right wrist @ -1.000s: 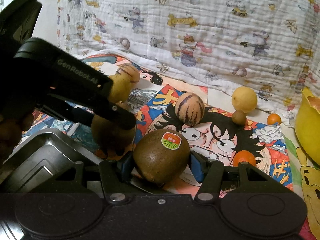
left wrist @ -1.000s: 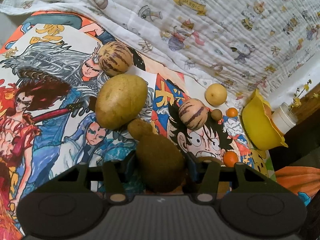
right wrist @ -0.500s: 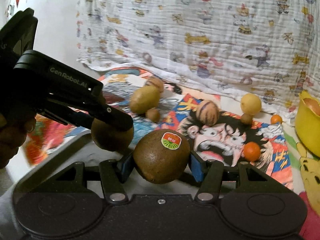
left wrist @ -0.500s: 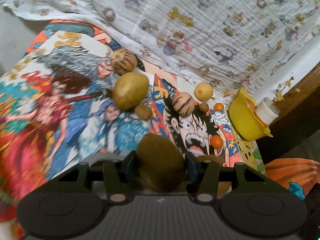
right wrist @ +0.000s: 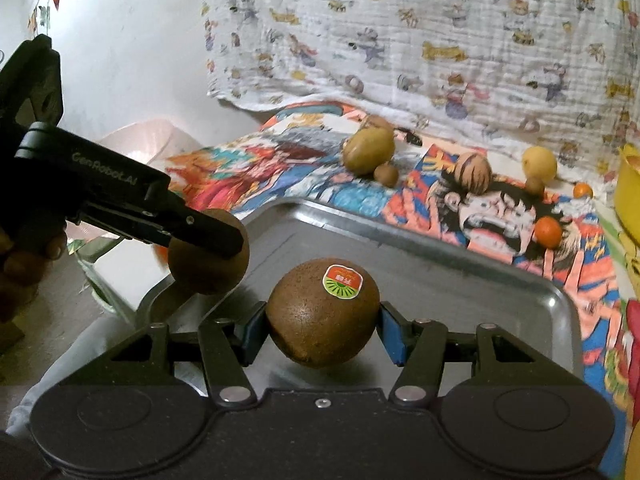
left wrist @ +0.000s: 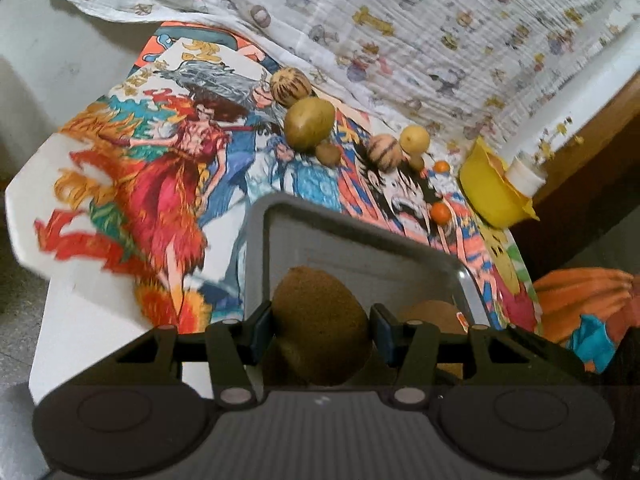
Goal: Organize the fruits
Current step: 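Carry both held kiwis back and lower them over the metal tray, then open the right tool to drop its kiwi while the left tool releases its kiwi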
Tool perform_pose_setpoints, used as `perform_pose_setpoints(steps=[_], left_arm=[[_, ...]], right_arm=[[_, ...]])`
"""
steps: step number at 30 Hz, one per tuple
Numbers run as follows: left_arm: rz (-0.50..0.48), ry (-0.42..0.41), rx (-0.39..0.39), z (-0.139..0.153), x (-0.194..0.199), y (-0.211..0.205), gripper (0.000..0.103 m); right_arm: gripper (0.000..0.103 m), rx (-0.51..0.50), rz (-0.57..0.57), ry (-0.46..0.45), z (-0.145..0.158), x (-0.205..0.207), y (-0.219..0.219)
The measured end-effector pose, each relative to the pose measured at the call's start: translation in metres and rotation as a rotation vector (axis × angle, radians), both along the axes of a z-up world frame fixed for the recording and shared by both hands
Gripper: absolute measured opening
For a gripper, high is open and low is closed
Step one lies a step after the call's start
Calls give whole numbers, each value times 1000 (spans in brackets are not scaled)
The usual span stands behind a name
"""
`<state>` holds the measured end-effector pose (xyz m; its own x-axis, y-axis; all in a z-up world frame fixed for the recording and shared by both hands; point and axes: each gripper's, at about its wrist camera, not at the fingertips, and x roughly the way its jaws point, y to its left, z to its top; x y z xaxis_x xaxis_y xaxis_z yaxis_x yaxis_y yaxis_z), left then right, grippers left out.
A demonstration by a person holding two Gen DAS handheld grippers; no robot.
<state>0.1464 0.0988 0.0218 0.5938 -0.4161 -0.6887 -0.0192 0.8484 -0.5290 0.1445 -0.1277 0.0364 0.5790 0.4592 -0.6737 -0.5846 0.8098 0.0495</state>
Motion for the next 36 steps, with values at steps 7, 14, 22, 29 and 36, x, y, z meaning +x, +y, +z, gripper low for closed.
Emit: perform_pose_setpoints(steps=[7,14,22,29,36], left_arm=[[-45,-8,46,-2,-16,-12,56],[-63,-17,96,-3,-21,-20,56],[-67,-11,98,-5,-20,-21,57],[-65,-10,95,-4,-20,-20,57],[-58,-5,85,-6,-21,-18,57]], right_arm=[[60,-30,-9,11,-7,-13,1],[60,-60,-14,-3,-12,-15,-2],[60,-58,-18,-3,-12,-16,-1],[62,-53,-21,-1,-12,-17,-2],[65,-54,-21,0,-13,-20,-4]])
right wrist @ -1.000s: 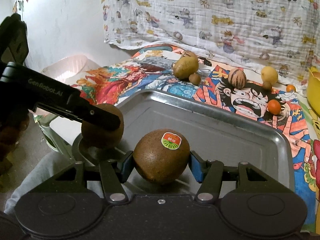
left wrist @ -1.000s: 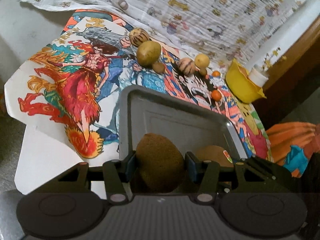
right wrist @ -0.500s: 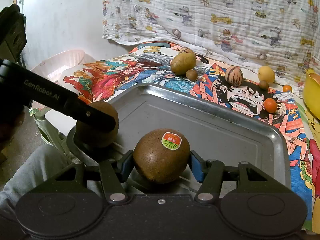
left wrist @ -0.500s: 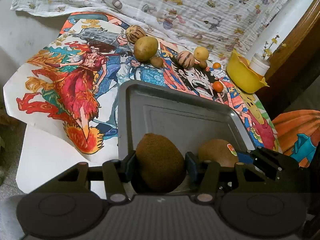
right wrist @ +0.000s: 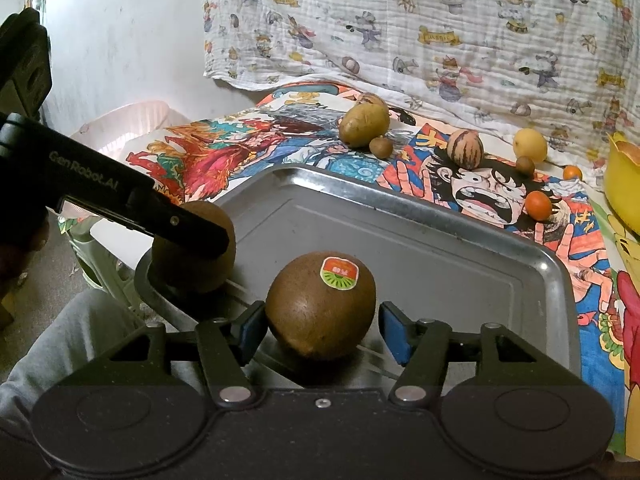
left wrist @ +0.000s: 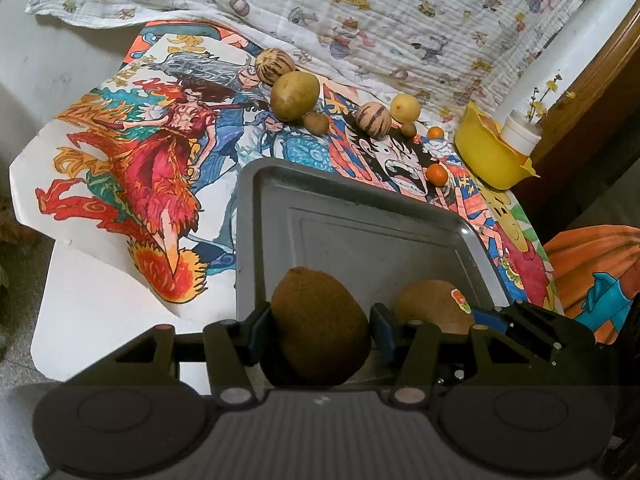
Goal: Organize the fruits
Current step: 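Open the right tool to drop its kiwi while the left tool releases its kiwi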
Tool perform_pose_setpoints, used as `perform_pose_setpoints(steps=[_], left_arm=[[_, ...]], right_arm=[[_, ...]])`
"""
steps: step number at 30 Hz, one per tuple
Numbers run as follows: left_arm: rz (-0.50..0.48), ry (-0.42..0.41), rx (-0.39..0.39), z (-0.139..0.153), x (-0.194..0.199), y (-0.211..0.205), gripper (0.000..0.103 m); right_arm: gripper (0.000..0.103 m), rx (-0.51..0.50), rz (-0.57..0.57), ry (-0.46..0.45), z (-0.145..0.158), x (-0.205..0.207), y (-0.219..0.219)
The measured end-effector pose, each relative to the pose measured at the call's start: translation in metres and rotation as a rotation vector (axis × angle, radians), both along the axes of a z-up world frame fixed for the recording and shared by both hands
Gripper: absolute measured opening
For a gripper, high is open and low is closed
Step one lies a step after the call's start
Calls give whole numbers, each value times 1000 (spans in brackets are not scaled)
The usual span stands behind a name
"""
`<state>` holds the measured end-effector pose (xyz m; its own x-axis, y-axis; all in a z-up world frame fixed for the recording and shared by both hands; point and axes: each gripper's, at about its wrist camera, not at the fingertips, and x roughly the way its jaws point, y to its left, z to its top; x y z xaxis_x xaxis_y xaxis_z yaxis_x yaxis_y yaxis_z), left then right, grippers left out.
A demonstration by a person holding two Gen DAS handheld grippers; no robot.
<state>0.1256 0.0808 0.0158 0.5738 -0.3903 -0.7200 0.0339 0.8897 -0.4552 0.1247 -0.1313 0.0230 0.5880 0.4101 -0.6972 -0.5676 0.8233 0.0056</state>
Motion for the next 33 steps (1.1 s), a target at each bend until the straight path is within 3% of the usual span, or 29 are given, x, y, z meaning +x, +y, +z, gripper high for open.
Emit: perform_pose_setpoints(steps=[6,11,22,25,33], left_arm=[[8,-1,-6,2,-3,1,62],[2,-23,-4,9,-7,0,76],[-11,-82,72,26,-24,7,95],[-21,-81,103,27,-29,9,98],[-70,-59,189,28,-38,11,101]], right_arm=[[70,3,-1,1,0,-1,0],[75,5,-1,1,0,-1,-1],[82,27,-4,12,8,-9,-15],[91,32,-16,16,11,-11,-21],[95,15,-41,12,17,-13,-32]])
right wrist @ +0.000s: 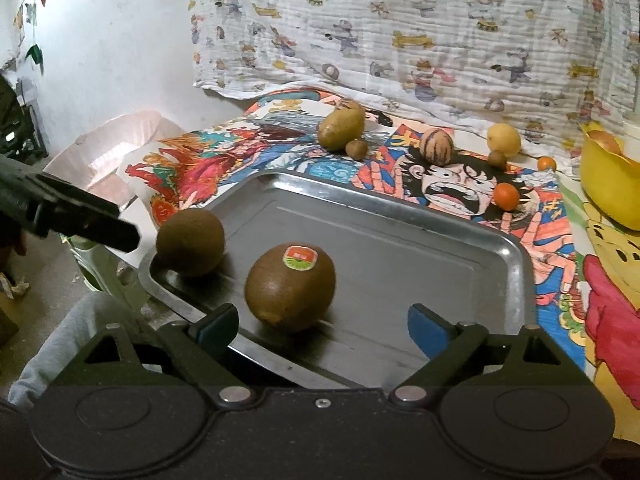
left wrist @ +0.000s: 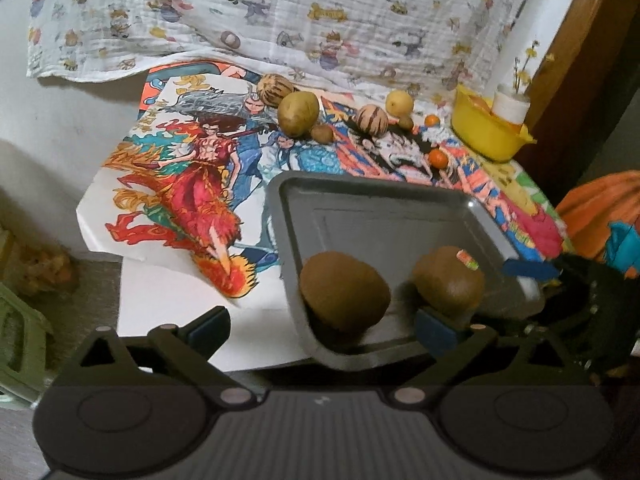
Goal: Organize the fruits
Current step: 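Open the right tool to drop its kiwi while the left tool releases its kiwi, then move both tools away from the tray toward the remaining fruits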
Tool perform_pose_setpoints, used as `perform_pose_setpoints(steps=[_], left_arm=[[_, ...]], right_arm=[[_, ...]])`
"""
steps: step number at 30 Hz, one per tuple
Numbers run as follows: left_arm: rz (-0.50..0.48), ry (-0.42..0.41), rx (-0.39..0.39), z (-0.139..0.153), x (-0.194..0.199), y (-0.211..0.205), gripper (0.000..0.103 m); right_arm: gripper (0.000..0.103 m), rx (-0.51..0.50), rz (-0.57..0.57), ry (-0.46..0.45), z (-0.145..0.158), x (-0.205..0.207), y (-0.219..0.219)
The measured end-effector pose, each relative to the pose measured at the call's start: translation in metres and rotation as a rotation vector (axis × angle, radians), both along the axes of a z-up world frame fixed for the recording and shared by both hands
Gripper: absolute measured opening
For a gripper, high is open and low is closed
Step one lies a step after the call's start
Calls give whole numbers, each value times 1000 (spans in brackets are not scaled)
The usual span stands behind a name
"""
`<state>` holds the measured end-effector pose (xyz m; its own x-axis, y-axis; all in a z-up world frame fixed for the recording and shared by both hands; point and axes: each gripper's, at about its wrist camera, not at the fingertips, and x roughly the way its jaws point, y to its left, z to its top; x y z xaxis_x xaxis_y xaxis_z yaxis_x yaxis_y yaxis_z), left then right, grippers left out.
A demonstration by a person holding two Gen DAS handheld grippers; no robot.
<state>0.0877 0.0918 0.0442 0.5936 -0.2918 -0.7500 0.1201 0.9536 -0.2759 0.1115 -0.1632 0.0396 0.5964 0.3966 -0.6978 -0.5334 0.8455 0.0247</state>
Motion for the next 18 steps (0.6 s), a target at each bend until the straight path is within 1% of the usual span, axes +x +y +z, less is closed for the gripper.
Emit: perform_pose_setpoints(steps=[1,2,6,11,16,18], left_arm=[[-3,2,13,0,0,0,101],[-5,4,25,0,0,-1,101],[-3,9,44,2,4,0,102],[2,10,76,7,13,1,102],[11,14,112,11,24,1,102],[18,19,123,12,30,2,102]], right_arm=[[99,-2,-5,-1,0,1,-1],[100,-3,-11,-2,1,2,-3],[102,-8,-31,-14,3,6,-7],[102,-7,-57,-18,4,17,-13],[102,57,-76,17,5,31,-23],[102,99,-78,35,8,38,-28]])
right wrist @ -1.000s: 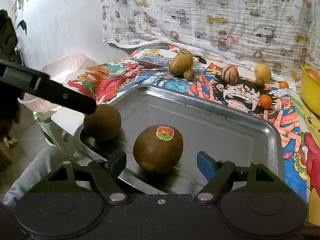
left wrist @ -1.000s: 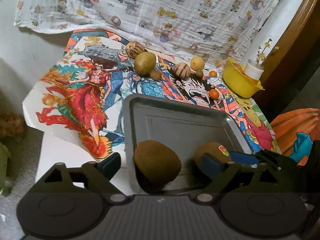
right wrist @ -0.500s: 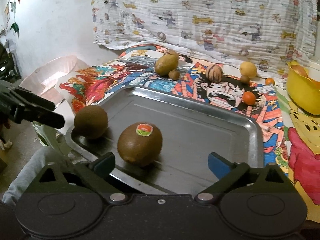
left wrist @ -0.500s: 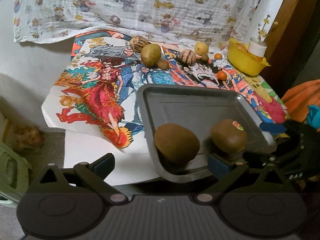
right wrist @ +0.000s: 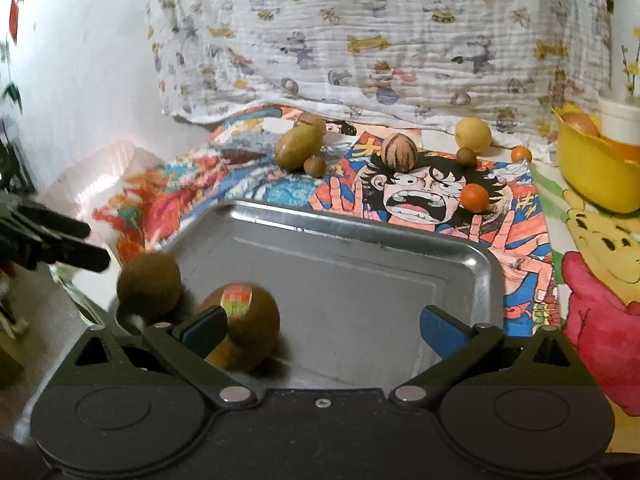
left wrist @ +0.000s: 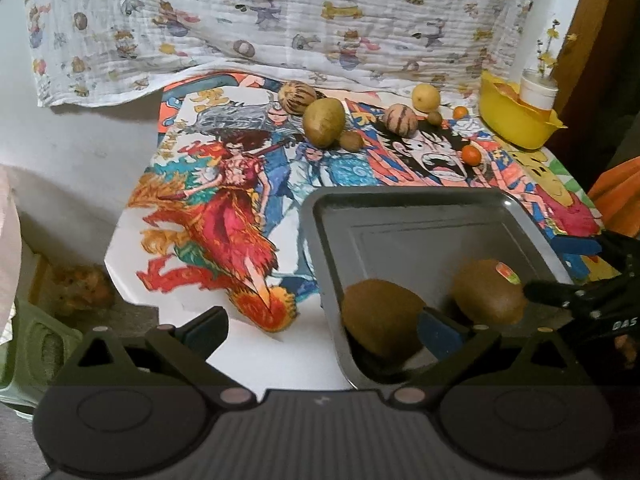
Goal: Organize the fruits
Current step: 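Move both tools away from the tray toward the remaining fruits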
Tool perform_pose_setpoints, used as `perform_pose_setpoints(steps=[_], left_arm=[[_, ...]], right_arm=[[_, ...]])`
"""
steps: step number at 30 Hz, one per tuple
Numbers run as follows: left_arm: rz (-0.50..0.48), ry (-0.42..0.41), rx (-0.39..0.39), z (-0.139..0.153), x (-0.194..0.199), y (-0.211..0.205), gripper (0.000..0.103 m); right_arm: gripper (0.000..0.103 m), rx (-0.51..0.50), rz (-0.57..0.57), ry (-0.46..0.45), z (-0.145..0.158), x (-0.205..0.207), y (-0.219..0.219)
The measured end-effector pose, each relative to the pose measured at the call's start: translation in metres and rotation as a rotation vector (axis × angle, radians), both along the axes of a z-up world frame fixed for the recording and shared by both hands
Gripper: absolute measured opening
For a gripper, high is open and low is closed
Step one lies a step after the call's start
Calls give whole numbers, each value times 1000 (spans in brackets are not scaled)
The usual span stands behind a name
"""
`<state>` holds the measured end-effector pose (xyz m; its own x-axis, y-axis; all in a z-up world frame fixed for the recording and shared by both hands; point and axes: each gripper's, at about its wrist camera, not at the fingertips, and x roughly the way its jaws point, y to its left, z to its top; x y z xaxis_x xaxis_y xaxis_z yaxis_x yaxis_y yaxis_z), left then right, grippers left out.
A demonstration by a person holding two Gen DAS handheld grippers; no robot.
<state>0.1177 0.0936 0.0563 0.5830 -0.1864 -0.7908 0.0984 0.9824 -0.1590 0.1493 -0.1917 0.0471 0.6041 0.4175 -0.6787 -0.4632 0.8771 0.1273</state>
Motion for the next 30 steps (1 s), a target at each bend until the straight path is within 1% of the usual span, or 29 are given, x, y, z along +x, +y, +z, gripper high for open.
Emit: perform_pose_setpoints(steps=[4,8,11,16,24,28,30], left_arm=[[11,2,-5,3,12,3,102],[29,11,-35,4,28,6,102],[44,12,-43,5,40,9,102],[64,6,-39,7,62,10,102],[91,6,-67,4,109,14,102],[76,-7,-73,3,136,12,102],[52,-15,-66,1,151,9,102]], right_arm=[[102,51,2,15,6,14,-6],[102,44,16,-7,10,31,-5],[102,28,34,-26,12,45,-1],[102,-25,51,-62,14,70,6],[102,-105,92,-144,18,122,23],[102,-159,132,-174,17,147,32],[102,-195,151,-189,17,159,36]])
